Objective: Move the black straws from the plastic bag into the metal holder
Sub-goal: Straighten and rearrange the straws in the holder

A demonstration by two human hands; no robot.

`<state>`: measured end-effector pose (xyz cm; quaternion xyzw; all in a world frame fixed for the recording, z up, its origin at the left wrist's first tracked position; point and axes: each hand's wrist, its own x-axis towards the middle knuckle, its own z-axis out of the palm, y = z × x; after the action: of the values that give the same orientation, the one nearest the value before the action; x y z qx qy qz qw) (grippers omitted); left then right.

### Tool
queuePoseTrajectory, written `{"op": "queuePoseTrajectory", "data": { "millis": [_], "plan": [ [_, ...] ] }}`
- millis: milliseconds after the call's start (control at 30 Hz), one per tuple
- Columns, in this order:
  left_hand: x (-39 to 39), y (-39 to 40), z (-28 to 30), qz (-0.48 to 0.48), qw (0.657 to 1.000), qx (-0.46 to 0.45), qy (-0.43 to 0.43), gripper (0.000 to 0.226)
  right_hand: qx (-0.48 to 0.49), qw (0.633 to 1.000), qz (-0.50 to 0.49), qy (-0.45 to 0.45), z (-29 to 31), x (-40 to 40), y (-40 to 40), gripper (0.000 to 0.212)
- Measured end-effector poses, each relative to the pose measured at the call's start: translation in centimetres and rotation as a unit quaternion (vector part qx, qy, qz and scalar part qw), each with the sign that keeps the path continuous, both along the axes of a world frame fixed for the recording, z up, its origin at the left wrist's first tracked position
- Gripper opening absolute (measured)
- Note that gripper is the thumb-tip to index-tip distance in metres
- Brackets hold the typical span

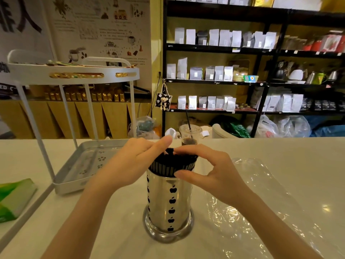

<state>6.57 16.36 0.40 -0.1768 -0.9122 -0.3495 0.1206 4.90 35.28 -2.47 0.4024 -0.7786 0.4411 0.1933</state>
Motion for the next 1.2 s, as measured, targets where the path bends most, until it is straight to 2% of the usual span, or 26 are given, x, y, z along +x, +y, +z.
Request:
{"op": "queuePoseTrajectory", "data": {
  "millis": [67,200,267,367,433,500,567,700,800,900,1000,1067,1133,1200],
  "plan": [
    [0.1,0.0,0.0,-0.002,1.0,0.016,-0.014,0.087,-0.011,1.0,0.001,-0.023,-0.3,0.1,-0.1,0.042],
    [0.5,0.2,0.3,-0.022,1.0,-0.013,0.0,0.05,-0.028,0.998,0.0,-0.06,-1.0,0.1,-0.4,0.049],
    [0.6,0.3,0.3,-0.028,1.0,0.013,0.0,0.038,-0.05,0.995,0.005,-0.085,-1.3,0.1,-0.4,0.056],
    [0.9,0.5,0.4,-0.053,0.997,0.053,-0.036,0.041,-0.043,0.993,-0.006,-0.109,-1.4,0.3,-0.6,0.07],
    [1.1,0.4,0.4,-0.08,0.994,0.014,-0.068,0.037,-0.051,0.991,-0.02,-0.125,-1.3,0.6,-0.7,0.078],
    [1.3,0.3,0.4,-0.093,0.992,-0.033,-0.08,0.049,-0.07,0.987,-0.026,-0.146,-1.4,0.7,-0.8,0.083],
    [1.3,0.4,0.4,-0.1,0.991,-0.057,-0.066,0.053,-0.082,0.983,-0.02,-0.16,-1.7,0.5,-0.8,0.075],
    [1.6,0.7,0.5,-0.109,0.992,-0.05,-0.037,0.036,-0.082,0.984,-0.016,-0.16,-1.7,0.5,-1.1,0.064],
    [2.2,1.1,0.7,-0.087,0.994,-0.044,-0.04,0.04,-0.069,0.983,-0.005,-0.167,-1.5,0.8,-1.1,0.063],
    [3.0,2.1,0.8,-0.025,0.994,-0.108,0.019,0.049,-0.061,0.983,-0.001,-0.174,-1.5,1.0,-0.7,0.066],
    [4.2,4.2,0.6,0.024,0.972,-0.156,0.175,0.058,-0.056,0.985,-0.01,-0.165,-1.6,1.3,0.4,0.073],
    [4.7,6.4,0.0,-0.011,0.957,-0.125,0.26,0.054,-0.042,0.987,-0.027,-0.156,-1.7,1.6,1.8,0.071],
    [4.4,8.7,-1.5,-0.058,0.952,-0.067,0.293,0.044,-0.036,0.987,-0.049,-0.149,-1.8,2.0,3.7,0.062],
    [3.6,11.1,-3.6,-0.105,0.949,-0.055,0.292,0.037,-0.03,0.983,-0.097,-0.153,-2.2,2.1,6.1,0.054]
  ]
}}
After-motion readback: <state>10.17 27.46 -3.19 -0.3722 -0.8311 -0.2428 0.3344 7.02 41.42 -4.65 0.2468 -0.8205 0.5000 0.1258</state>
